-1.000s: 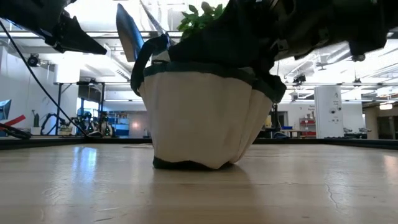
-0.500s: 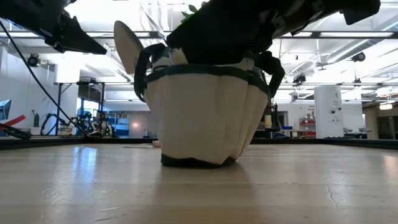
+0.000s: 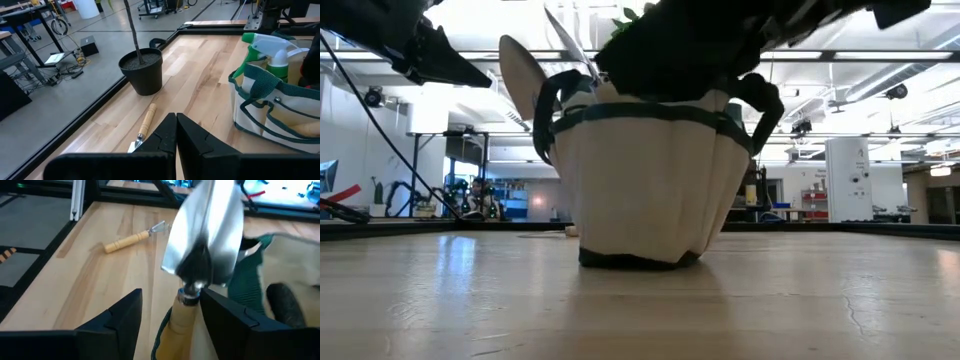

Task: Pick & Place Garden tools in Gardening bag
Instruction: Put the right brown trowel into the green gardening bag, then put the brown trowel into the green gardening bag

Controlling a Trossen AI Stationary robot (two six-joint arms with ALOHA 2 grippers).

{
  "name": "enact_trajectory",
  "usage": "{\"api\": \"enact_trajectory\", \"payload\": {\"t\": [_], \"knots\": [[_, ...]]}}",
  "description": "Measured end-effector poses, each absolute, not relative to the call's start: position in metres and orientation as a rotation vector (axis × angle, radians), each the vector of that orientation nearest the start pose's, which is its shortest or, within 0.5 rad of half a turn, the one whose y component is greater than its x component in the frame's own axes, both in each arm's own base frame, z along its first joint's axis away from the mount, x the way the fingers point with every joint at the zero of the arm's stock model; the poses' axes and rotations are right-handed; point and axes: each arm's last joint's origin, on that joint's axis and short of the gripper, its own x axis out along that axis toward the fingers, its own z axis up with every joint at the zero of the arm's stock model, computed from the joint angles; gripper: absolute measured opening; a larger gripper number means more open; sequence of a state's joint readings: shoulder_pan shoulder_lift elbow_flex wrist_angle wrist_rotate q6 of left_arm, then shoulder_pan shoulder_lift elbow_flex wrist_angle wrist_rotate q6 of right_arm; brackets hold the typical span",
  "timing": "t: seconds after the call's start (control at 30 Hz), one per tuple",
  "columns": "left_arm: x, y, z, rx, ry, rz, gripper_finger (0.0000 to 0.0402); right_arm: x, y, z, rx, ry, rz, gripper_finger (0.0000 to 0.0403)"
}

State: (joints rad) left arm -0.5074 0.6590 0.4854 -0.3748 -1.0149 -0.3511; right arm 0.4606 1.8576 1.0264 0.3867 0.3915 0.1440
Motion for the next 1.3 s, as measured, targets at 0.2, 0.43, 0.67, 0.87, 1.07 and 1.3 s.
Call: {"api": "enact_trajectory", "payload": {"t": [0.2,0.43,0.67,0.87,1.07,1.3], "knots": [[0.129,-0.044,0.239,0.043,0.307,0.554,0.0012,0.345,0.163,0.197,-0.053,0.389,0.052,0.0189],[0.129,-0.044,0.239,0.043,0.307,0.554,0.0012,0.333,0.158,0.224,-0.057,0.369,0.058,0.0187],[0.129,-0.044,0.239,0.033,0.308,0.543,0.0012,0.310,0.146,0.256,0.003,0.401,0.043,0.0187],[0.129,-0.045,0.239,0.014,0.313,0.517,0.0012,0.283,0.133,0.272,0.036,0.510,0.009,0.0187],[0.129,-0.044,0.238,0.026,0.322,0.514,0.0012,0.262,0.121,0.276,0.054,0.610,-0.093,0.0187],[0.130,-0.045,0.237,0.070,0.346,0.489,0.0015,0.241,0.108,0.265,0.058,0.756,-0.289,0.0187]]}}
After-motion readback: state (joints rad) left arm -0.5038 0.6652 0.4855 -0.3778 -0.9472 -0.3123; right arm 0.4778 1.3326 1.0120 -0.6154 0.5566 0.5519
